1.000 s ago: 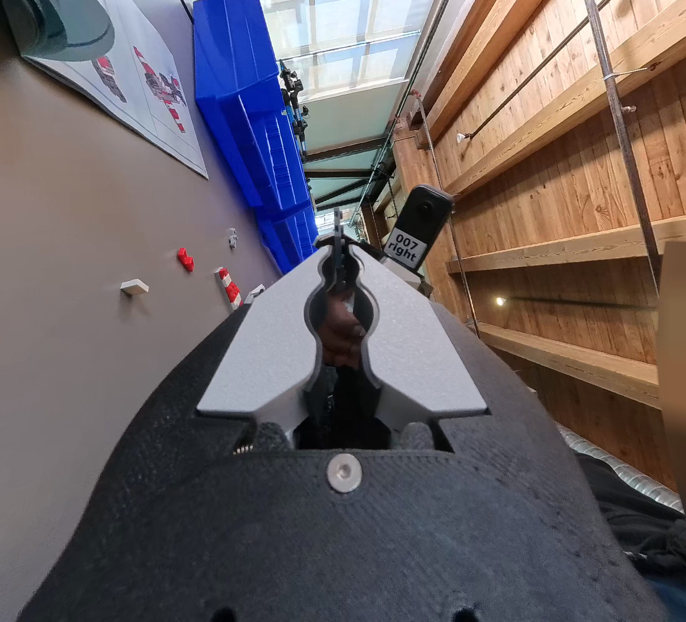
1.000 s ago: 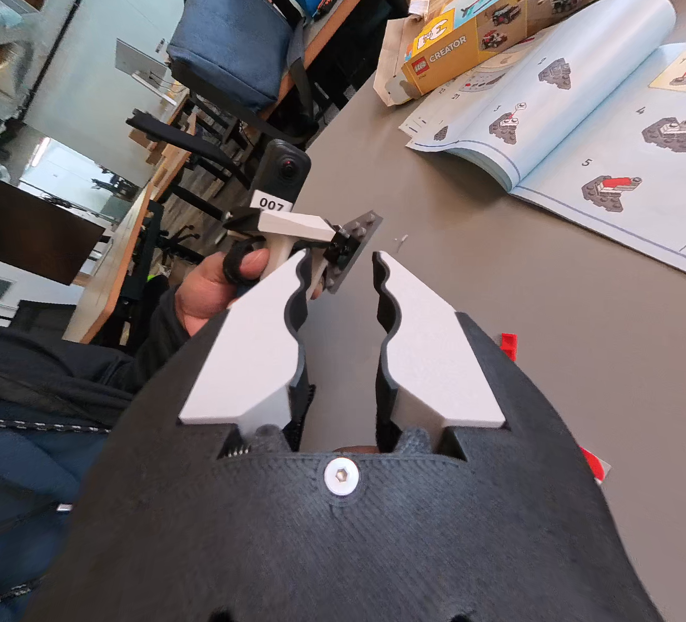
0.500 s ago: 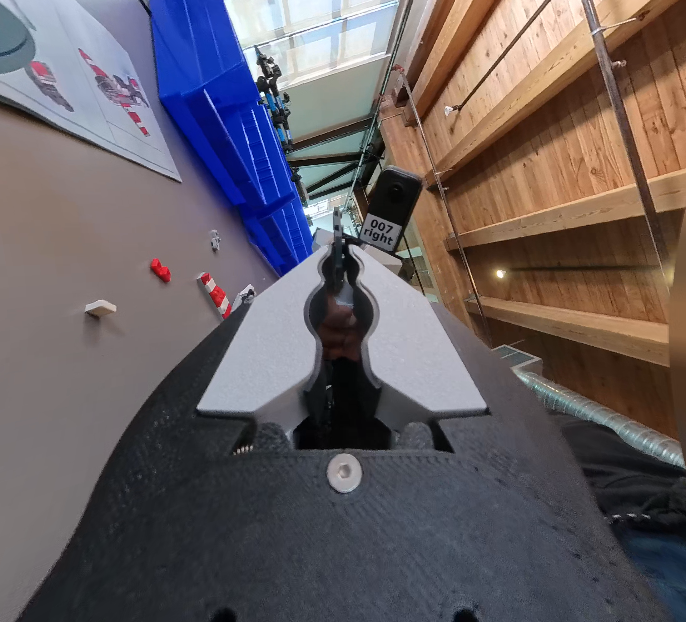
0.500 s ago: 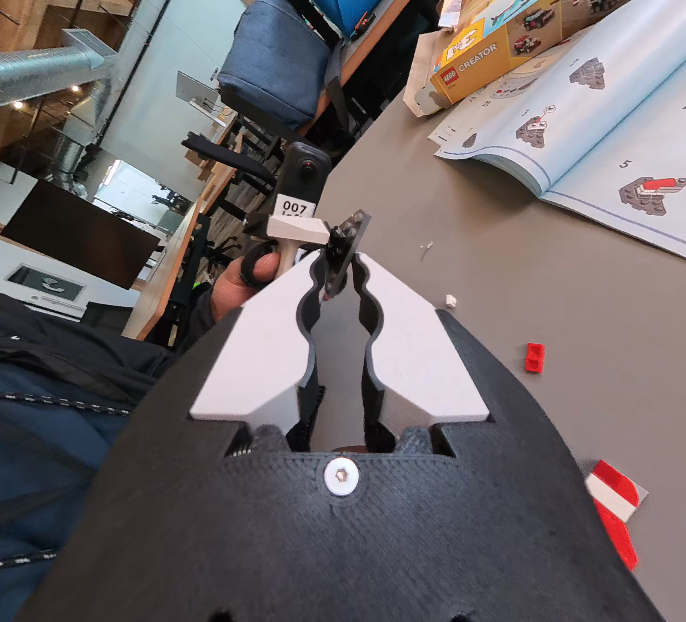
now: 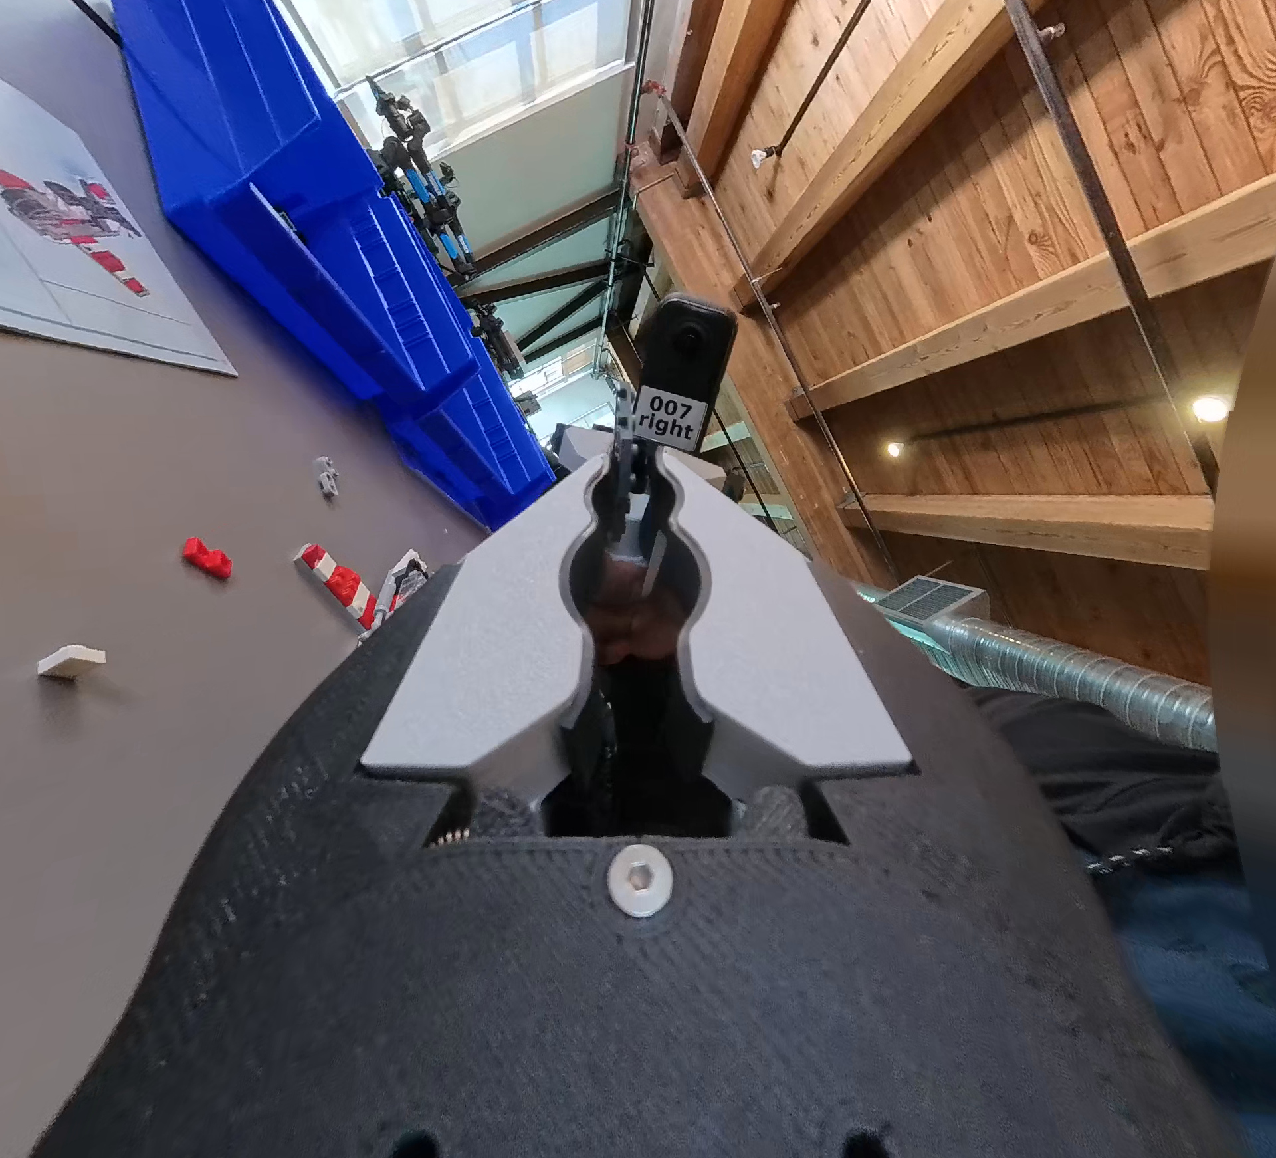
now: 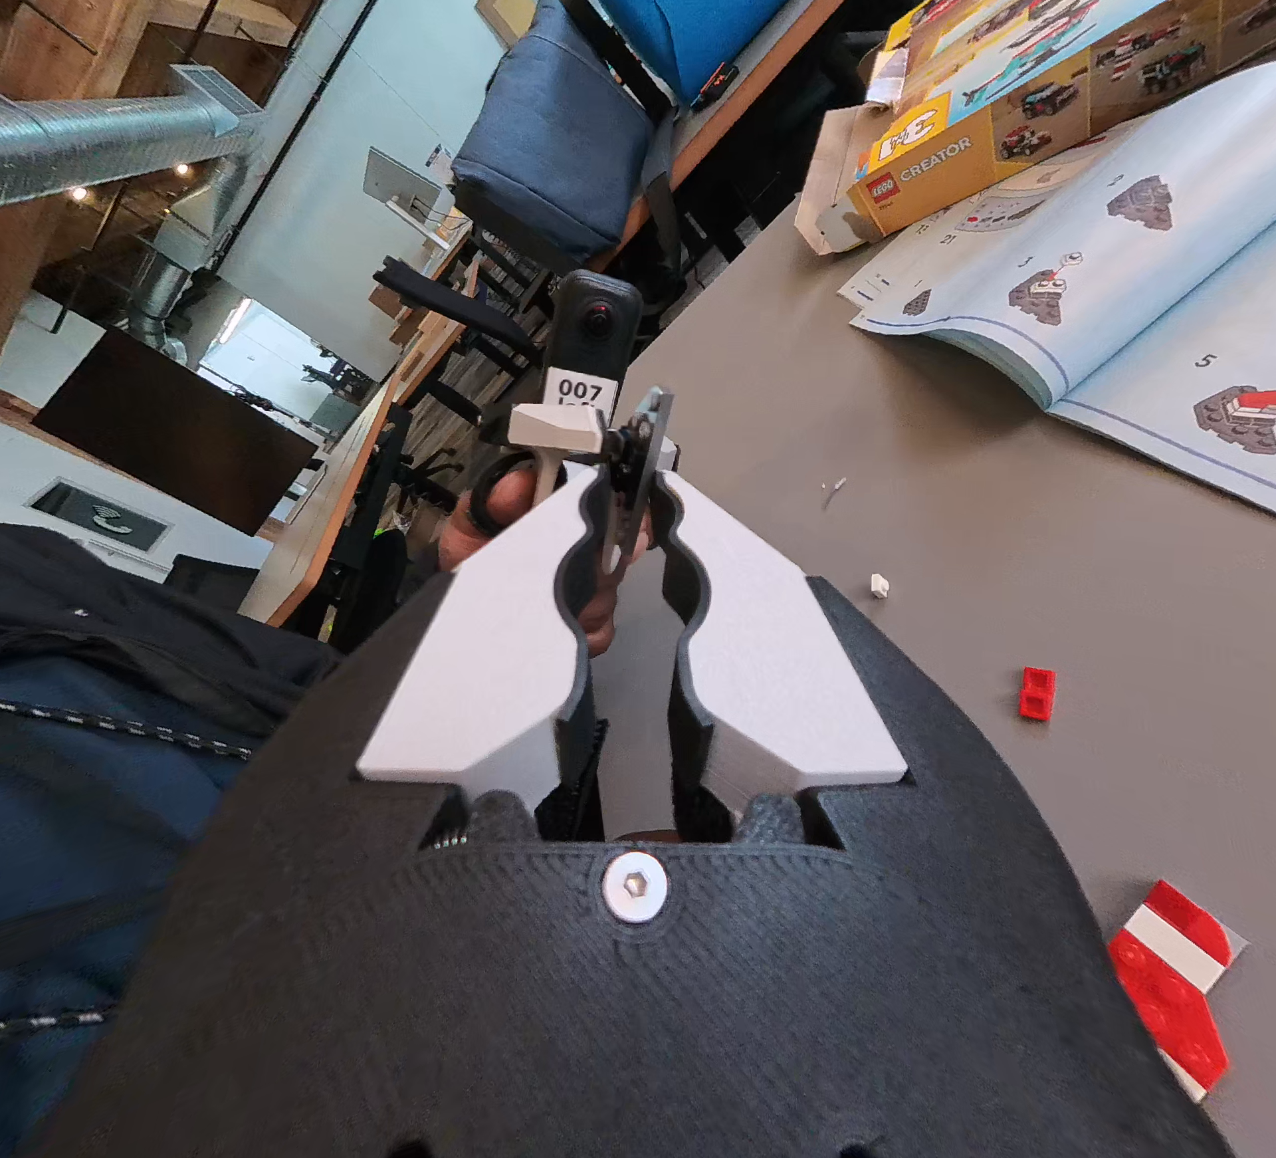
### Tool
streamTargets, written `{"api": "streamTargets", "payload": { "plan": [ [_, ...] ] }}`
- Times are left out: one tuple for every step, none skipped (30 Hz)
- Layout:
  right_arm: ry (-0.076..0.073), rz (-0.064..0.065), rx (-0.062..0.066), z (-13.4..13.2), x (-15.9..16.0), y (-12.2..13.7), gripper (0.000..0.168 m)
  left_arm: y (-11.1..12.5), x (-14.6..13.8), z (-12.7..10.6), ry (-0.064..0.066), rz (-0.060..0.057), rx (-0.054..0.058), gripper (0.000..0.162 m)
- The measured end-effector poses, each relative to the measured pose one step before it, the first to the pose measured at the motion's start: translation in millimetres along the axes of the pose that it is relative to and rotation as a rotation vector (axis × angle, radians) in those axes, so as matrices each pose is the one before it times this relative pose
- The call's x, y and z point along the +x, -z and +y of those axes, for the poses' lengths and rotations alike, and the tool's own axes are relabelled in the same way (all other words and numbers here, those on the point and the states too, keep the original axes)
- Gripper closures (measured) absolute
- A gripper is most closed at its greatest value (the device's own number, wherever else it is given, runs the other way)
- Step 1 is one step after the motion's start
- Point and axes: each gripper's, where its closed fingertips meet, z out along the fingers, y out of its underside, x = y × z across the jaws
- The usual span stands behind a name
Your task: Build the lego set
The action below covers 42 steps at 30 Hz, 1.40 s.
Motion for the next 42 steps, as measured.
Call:
{"api": "streamTargets", "payload": {
  "plan": [
    [0.0049,0.0051,0.0025,-0.56,-0.55,0.16,0.158,-0.18,0.93,0.03,-0.0052,0.002,-0.0009,0.151],
    [0.0041,0.0024,0.0027,-0.58,-0.98,0.25,0.158,-0.22,1.18,-0.03,-0.0056,0.0034,-0.0008,0.15],
    [0.0056,-0.0001,0.0022,-0.61,-1.29,0.2,0.158,-0.12,1.6,-0.24,-0.0066,0.0053,-0.0003,0.15],
    [0.0052,0.0018,0.0014,-0.58,-0.98,0.27,0.158,-0.16,1.46,-0.12,-0.0088,0.0044,-0.0006,0.15],
    [0.0067,0.0035,0.0004,-0.47,-0.77,0.26,0.158,-0.36,1.1,0.02,-0.0098,0.0015,-0.0018,0.149],
    [0.0089,0.0044,-0.0005,-0.39,-0.77,0.25,0.158,-0.21,0.96,0.0,-0.0111,0.0004,-0.0013,0.148],
    [0.0094,0.0052,-0.0013,-0.32,-0.78,0.23,0.158,-0.29,0.99,0.1,-0.0116,-0.0003,-0.0023,0.148],
    [0.0101,0.006,-0.0007,-0.39,-0.97,0.21,0.158,-0.18,0.87,0.24,-0.0111,-0.0002,-0.0028,0.148],
    [0.0125,0.0077,-0.0021,-0.21,-0.91,0.24,0.158,-0.2,1.02,-0.03,-0.0103,0.0006,-0.0015,0.148],
    [0.0135,0.0089,-0.0027,-0.21,-0.82,0.13,0.158,-0.04,0.73,-0.02,-0.0099,0.0,-0.0012,0.148],
    [0.015,0.0118,-0.0042,0.09,-0.56,0.06,0.158,-0.04,0.59,0.11,-0.0087,0.0002,-0.0008,0.148],
    [0.017,0.0133,-0.0037,-0.02,-0.43,-0.02,0.158,0.02,0.06,-0.01,-0.0069,-0.0023,0.0001,0.149],
    [0.0161,0.0111,-0.0031,-0.19,-0.7,0.08,0.158,-0.08,-0.02,0.01,-0.0065,-0.002,0.0002,0.149],
    [0.0148,0.009,-0.0026,-0.26,-1.03,-0.04,0.158,0.09,0.2,-0.17,-0.0046,-0.0006,0.0017,0.151],
    [0.0146,0.0094,-0.0031,-0.29,-0.91,0.03,0.158,0.09,0.18,-0.35,-0.0025,0.0002,0.0022,0.151],
    [0.0159,0.0091,-0.0028,-0.27,-0.88,-0.08,0.158,0.08,0.24,-0.16,-0.0016,0.0007,0.0017,0.152],
    [0.0129,0.0063,-0.0027,-0.2,-1.05,0.06,0.158,0.18,0.38,-0.2,-0.0014,0.0023,0.0019,0.152],
    [0.009,0.0048,-0.0016,-0.35,-0.8,0.0,0.158,0.16,0.68,-0.21,-0.0019,0.0035,0.0013,0.152],
    [0.0069,0.0032,0.0004,-0.4,-0.79,0.18,0.158,0.05,0.88,-0.19,-0.0043,0.0039,0.001,0.152],
    [0.0046,0.002,0.0008,-0.29,-0.67,0.05,0.158,0.06,0.8,-0.18,-0.0052,0.0028,0.001,0.152],
    [0.0038,0.0,0.0011,-0.33,-0.76,0.1,0.158,-0.02,0.73,-0.09,-0.0051,0.0026,0.0004,0.152],
    [0.0022,-0.0009,0.0005,-0.04,-0.65,-0.06,0.158,0.23,0.84,-0.06,-0.0054,0.0032,-0.0004,0.152],
    [0.0022,-0.0005,0.0006,-0.08,-0.5,0.03,0.158,0.17,0.48,0.08,-0.0046,0.0022,-0.0011,0.151],
    [0.0018,-0.0015,0.001,0.0,-0.7,-0.02,0.158,0.2,0.48,-0.01,-0.0035,0.0031,-0.0014,0.151],
    [0.0011,-0.0031,0.0018,-0.28,-0.83,0.05,0.159,0.21,0.74,-0.01,-0.003,0.0047,-0.0015,0.151],
    [0.0014,-0.0054,0.0027,-0.42,-1.27,0.1,0.159,0.22,1.06,0.17,-0.0026,0.0069,-0.0015,0.151],
    [0.0011,-0.0068,0.0022,-0.48,-1.44,0.16,0.159,0.19,1.35,-0.02,-0.0024,0.0083,-0.0018,0.151],
    [0.0025,-0.0062,0.0011,-0.38,-1.41,0.17,0.16,0.15,1.47,0.12,-0.0039,0.0088,-0.0022,0.151],
    [0.0029,-0.0046,-0.0003,-0.16,-1.25,0.16,0.16,0.12,1.23,0.28,-0.0045,0.0074,-0.0029,0.151],
    [0.0037,-0.0043,-0.0002,-0.24,-1.2,0.27,0.16,0.03,1.21,0.33,-0.003,0.0075,-0.0029,0.15],
    [0.003,-0.0023,-0.0009,-0.09,-0.93,0.19,0.161,0.02,1.29,0.3,-0.0017,0.008,-0.0024,0.149],
    [0.003,-0.0031,-0.0004,-0.08,-0.88,0.32,0.161,-0.13,1.1,0.28,-0.0018,0.0056,-0.0025,0.148],
    [0.0005,-0.0046,0.0012,-0.31,-0.81,0.27,0.161,-0.16,1.05,-0.01,-0.0027,0.0046,-0.0008,0.148],
    [0.0002,-0.0048,0.0024,-0.43,-0.85,0.39,0.161,-0.23,0.97,0.01,-0.0031,0.0044,0.0002,0.148],
    [0.0017,-0.003,0.0011,-0.27,-0.61,0.18,0.161,-0.38,0.86,-0.04,-0.0026,0.0037,0.0006,0.147],
    [0.0019,-0.0025,-0.0003,-0.03,-0.6,0.27,0.161,-0.35,0.6,0.25,-0.0013,0.0023,-0.0011,0.147],
    [0.001,-0.0031,-0.0009,0.13,-0.58,0.07,0.161,-0.18,0.4,0.32,-0.0019,0.0022,-0.0013,0.148],
    [0.0012,-0.0023,-0.0012,0.26,-0.64,-0.01,0.161,-0.23,0.66,0.5,-0.0034,0.0028,-0.0029,0.148],
    [0.0026,0.0,-0.0013,0.35,-0.5,-0.22,0.161,-0.36,0.36,0.47,-0.0046,0.0007,-0.0026,0.148],
    [0.0037,0.0032,-0.0006,0.05,-0.1,0.0,0.161,-0.28,0.04,0.18,-0.0058,-0.002,-0.0014,0.148],
    [0.005,0.0028,-0.0002,-0.05,-0.2,-0.01,0.161,-0.11,-0.1,0.0,-0.0059,-0.0023,0.0001,0.149],
    [0.004,0.0015,0.0001,-0.24,-0.32,0.11,0.161,-0.12,0.28,-0.02,-0.0039,0.0004,0.0002,0.149]
  ]
}}
